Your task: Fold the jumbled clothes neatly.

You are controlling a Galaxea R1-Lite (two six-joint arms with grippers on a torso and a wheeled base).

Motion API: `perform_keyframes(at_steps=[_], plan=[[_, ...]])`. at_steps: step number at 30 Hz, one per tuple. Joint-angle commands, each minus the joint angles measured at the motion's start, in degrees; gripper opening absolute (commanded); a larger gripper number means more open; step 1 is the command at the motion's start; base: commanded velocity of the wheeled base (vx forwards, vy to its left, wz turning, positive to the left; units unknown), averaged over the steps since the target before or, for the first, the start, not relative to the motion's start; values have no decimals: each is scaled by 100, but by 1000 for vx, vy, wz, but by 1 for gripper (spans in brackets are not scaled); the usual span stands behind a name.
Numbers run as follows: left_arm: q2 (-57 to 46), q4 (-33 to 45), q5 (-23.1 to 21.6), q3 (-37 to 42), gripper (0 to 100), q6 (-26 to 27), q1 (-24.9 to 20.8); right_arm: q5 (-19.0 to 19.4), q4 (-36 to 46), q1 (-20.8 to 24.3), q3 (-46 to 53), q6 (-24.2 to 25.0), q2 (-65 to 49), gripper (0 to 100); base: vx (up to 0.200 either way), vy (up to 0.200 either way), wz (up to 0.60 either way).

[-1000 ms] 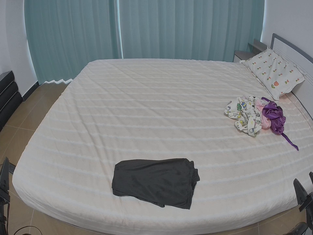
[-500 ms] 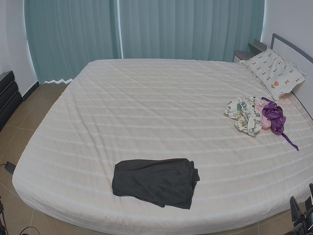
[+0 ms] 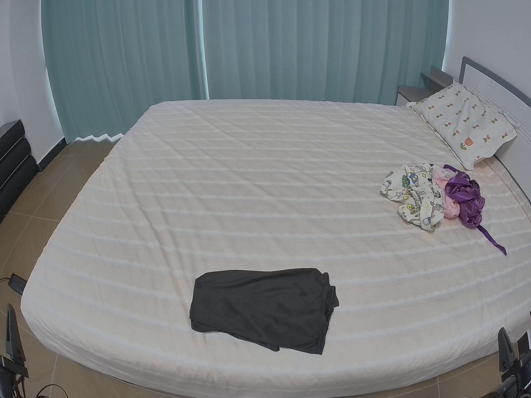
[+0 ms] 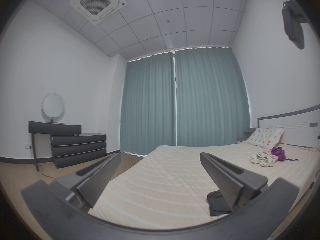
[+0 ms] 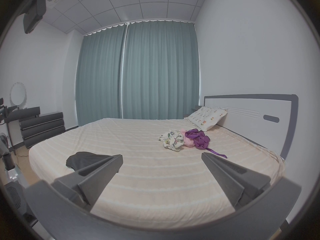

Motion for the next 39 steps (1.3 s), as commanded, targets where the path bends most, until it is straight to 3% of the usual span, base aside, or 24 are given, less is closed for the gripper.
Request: perform_keyframes(at_steps=[1,6,10,14,16,19,24,29,30,39], plan=[[-59,88,-385,121,100,-33,0,343,-65,4,25,-43,-62,100,0,0,0],[-59,625,-482,121,100,-33,0,976,-495,4,157,10,-62,100,0,0,0],[-59,1169,-596,121,100,-33,0,976,-495,4,157,-8,-62,100,0,0,0],[-59,1424,-1792,121,100,-183,0,818,-486,4,157,-157,-62,100,0,0,0],[-59,1732,-1976,112,100,-200,0,871,-548,4,157,-597,-62,100,0,0,0],[-59,1644,-1976,112,100,-183,0,880,-618,4,157,-843,-62,100,0,0,0],[-59,1626,-1976,121,100,-218,0,809,-460,-13,157,-201,-62,100,0,0,0],[-59,1626,-1967,121,100,-218,0,554,-249,-31,157,-157,-53,100,0,0,0],[-59,1626,-1959,121,100,-218,0,361,173,-22,87,-43,-45,100,0,0,0],[-59,1618,-1959,121,100,-235,0,361,41,-22,122,63,-53,100,0,0,0]])
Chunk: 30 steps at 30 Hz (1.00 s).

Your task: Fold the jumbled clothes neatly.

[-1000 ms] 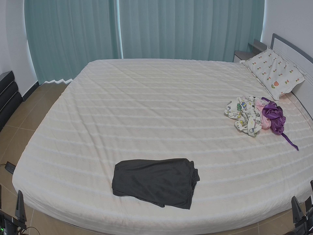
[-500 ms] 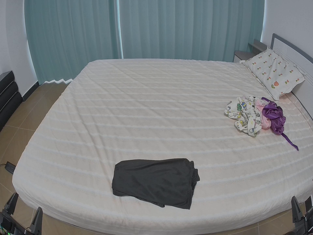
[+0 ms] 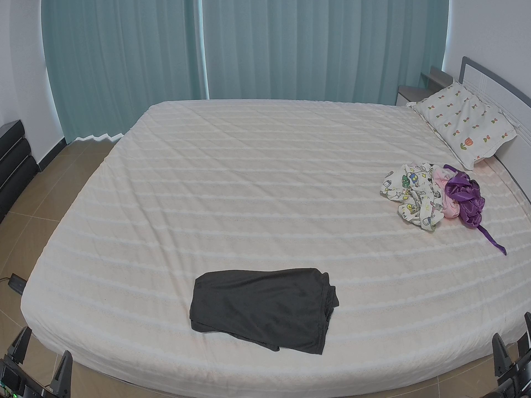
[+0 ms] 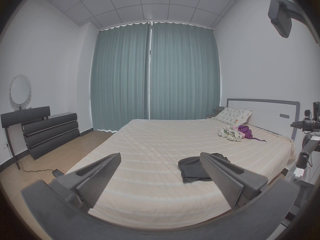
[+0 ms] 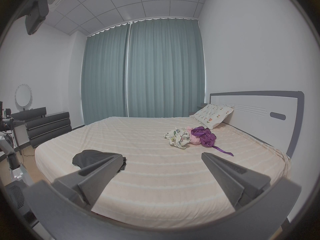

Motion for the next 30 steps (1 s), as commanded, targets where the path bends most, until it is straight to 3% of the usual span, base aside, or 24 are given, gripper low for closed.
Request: perform_keyframes(at_steps=[1,8,30], plan=[[-37,-5,0,101,100,-4,0,-1,-9,7,64,-6,-59,100,0,0,0],[-37,4,106,101,100,-197,0,8,-9,7,55,3,-59,100,0,0,0],[-37,-14,97,101,100,-48,0,8,-9,7,55,29,-59,100,0,0,0]])
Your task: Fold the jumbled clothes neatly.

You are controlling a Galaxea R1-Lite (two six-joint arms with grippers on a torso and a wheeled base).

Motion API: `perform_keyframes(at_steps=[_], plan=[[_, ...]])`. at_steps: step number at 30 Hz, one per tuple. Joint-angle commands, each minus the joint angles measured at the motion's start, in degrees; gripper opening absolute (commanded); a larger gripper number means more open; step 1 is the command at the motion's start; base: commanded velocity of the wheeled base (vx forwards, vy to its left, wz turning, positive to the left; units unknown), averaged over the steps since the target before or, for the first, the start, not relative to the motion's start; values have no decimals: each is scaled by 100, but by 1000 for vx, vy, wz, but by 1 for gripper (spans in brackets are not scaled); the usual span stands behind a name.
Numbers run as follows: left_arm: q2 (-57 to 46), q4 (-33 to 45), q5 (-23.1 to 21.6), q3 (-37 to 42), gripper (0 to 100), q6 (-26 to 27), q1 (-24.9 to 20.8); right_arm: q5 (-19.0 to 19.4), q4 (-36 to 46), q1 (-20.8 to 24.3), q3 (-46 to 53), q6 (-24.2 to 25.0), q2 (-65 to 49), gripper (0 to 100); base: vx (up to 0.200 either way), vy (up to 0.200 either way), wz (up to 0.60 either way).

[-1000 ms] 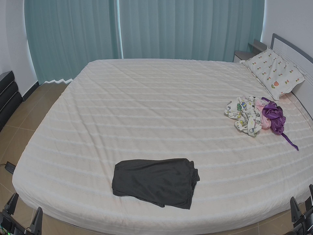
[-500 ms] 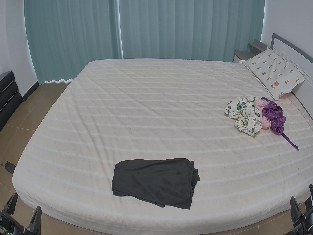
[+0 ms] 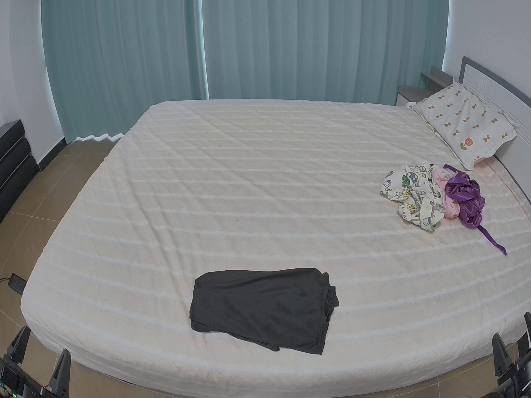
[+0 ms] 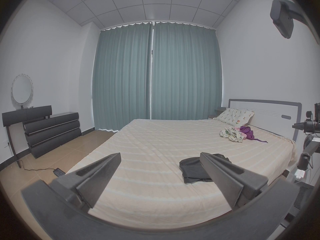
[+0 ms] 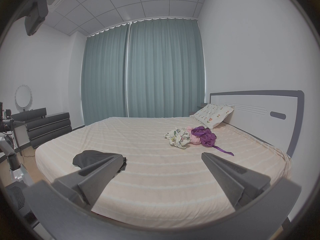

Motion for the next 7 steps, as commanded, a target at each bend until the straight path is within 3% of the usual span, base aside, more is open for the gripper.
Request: perform_keyframes(at_steps=[1,7], plan=[[-50,-1,1,101,100,-1,0,-2,8,0,57,-2,-68,100,0,0,0],[-50,-1,1,101,100,-1,0,-2,8,0,57,-2,-68,100,0,0,0]])
